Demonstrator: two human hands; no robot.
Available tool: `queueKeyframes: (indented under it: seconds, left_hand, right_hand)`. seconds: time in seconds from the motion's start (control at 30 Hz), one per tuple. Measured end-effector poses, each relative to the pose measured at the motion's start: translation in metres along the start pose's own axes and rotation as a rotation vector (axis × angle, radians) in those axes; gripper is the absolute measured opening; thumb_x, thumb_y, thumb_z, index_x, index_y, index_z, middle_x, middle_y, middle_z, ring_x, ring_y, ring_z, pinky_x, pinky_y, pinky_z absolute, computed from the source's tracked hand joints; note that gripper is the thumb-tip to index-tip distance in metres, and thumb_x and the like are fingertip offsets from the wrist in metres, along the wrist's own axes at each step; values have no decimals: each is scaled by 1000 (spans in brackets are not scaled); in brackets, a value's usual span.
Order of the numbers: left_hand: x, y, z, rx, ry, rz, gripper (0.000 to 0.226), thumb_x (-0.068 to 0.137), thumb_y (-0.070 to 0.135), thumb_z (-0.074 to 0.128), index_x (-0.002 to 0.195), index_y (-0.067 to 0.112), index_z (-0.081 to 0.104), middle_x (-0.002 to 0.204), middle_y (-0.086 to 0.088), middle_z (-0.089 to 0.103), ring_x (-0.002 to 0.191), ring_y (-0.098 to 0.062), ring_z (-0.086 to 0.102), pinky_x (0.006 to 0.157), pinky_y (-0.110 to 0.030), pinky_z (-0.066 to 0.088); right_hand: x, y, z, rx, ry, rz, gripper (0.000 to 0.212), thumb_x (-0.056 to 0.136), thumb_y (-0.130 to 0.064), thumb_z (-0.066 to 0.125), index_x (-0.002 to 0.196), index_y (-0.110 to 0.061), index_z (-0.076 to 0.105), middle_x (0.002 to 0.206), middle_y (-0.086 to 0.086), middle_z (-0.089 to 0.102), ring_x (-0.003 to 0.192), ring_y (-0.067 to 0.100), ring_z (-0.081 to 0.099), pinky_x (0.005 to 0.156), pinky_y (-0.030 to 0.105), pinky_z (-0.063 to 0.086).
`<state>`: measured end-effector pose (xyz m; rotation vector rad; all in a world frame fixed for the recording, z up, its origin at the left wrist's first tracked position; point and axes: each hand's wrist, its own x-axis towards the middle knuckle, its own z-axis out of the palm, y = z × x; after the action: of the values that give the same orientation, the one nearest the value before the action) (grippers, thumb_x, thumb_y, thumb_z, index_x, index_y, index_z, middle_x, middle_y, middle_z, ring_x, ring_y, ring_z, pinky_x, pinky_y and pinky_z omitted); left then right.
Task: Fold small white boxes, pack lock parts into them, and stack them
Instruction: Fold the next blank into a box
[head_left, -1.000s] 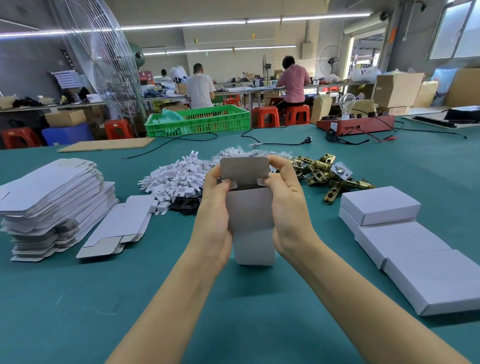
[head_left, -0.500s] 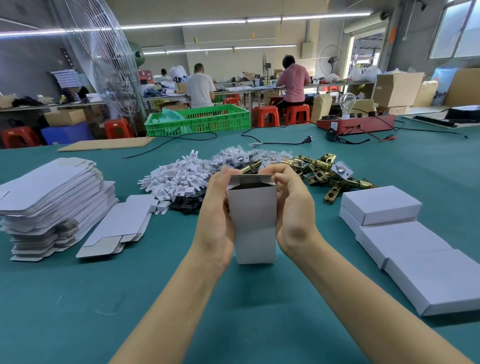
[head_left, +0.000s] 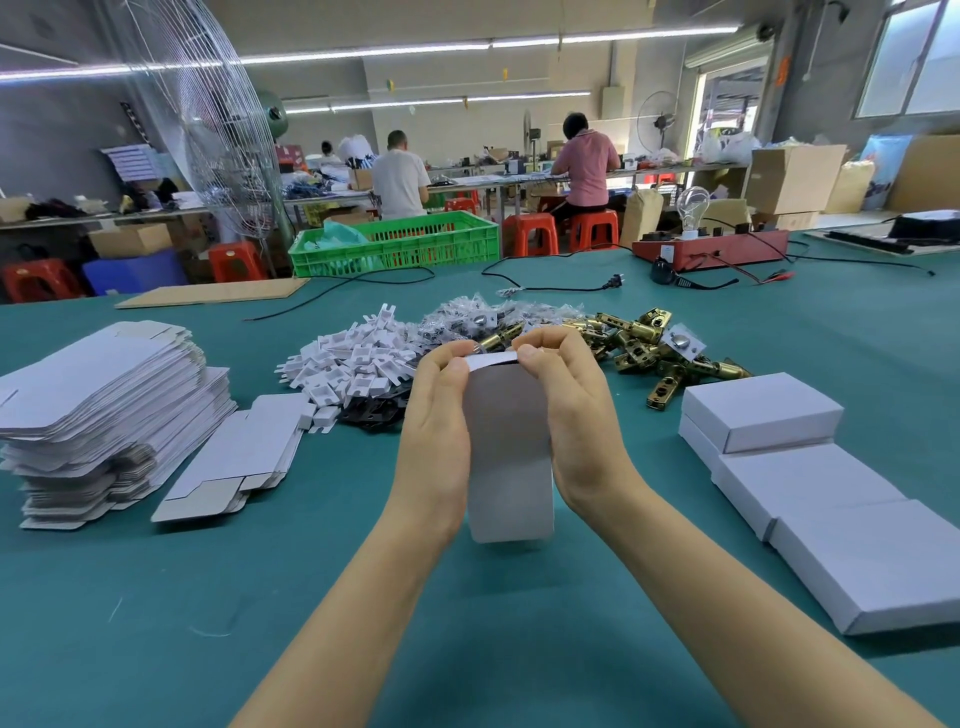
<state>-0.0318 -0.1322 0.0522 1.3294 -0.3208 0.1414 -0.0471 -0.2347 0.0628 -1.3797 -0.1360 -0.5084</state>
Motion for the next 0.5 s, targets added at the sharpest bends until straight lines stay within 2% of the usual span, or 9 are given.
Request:
queueKeyframes:
  seconds: [0.07,0.13,0.3,0.43,0.5]
  left_hand:
    - [-1,1,0,11,11,3,22,91,42,45,98,39,65,102,2,67,87,-11,61,74,-32,49]
    - [-2,3,0,9,14,-1,25,86,47,47,101,38,65,110,-1,67,92,-13,61,79,-36,48]
    - [-4,6,0,25,-8,46,15,84,47,56,95,42,64,100,-3,62,90,-17,58,79,-39,46]
    - [-5,7,0,43,-3,104,10,88,45,55,95,44,62,97,-2,63,87,-15,58,74,-36,49]
    - [-5,8,0,50,9,116,8,88,46,55,93,45,62,95,-3,62,88,-17,58,73,-36,49]
  right_hand:
    - [-1,0,0,-10,-13,-10,16,79,-35,52,91,-25,56,90,-2,55,84,15,51,75,30,40]
    - [-1,0,0,-24,-38,-28,17,81,-34,51,96,-27,55,93,-1,55,84,14,52,73,28,42]
    - [-1,0,-1,-86,-55,-115,16,86,-29,47,100,-33,53,95,-6,56,85,11,52,77,30,43]
    - [-2,0,2,-99,-62,-167,17,89,-26,44,100,-34,55,100,-6,58,90,16,54,81,36,44]
    - [-3,0,3,-102,-60,-178,16,89,-26,44,97,-35,56,97,-7,59,87,15,53,78,34,44]
